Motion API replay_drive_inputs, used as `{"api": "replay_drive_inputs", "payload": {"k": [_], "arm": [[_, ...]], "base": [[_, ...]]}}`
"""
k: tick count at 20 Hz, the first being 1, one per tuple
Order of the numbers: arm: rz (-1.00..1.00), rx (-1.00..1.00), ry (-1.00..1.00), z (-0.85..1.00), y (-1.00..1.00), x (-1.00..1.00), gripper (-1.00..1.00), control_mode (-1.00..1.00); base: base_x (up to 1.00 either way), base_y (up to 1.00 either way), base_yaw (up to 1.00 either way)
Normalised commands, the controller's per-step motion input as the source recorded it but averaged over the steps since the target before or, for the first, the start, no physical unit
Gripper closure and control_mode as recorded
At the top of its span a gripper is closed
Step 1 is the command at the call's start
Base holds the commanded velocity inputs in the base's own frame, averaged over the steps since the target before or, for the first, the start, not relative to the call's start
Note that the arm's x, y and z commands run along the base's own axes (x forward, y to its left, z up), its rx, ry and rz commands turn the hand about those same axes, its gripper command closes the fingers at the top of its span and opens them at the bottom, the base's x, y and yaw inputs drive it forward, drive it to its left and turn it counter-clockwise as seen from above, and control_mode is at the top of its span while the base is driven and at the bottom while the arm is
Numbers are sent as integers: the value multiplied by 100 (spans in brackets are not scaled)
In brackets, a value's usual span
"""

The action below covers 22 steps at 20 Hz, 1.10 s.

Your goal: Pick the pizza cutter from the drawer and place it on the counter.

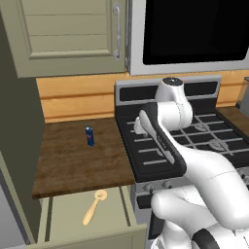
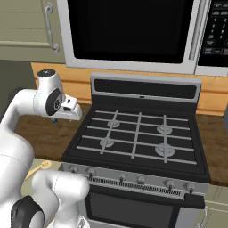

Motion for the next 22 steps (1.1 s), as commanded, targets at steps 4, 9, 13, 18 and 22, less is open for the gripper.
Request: {"api": "replay_drive_inputs", "payload": {"k": [4, 9, 13, 18, 22], "arm": [[0, 0, 0, -13, 56, -30, -100, -100], [0, 0, 0, -10, 62, -31, -100, -100], [0, 0, 0, -16, 62, -27, -100, -100], [0, 0, 0, -28, 49, -25, -100, -100], [0, 0, 3, -36, 42, -5, -100, -100]], "base": [[0, 0, 0], [0, 0, 0], [0, 0, 0], [0, 0, 0], [0, 0, 0]]}}
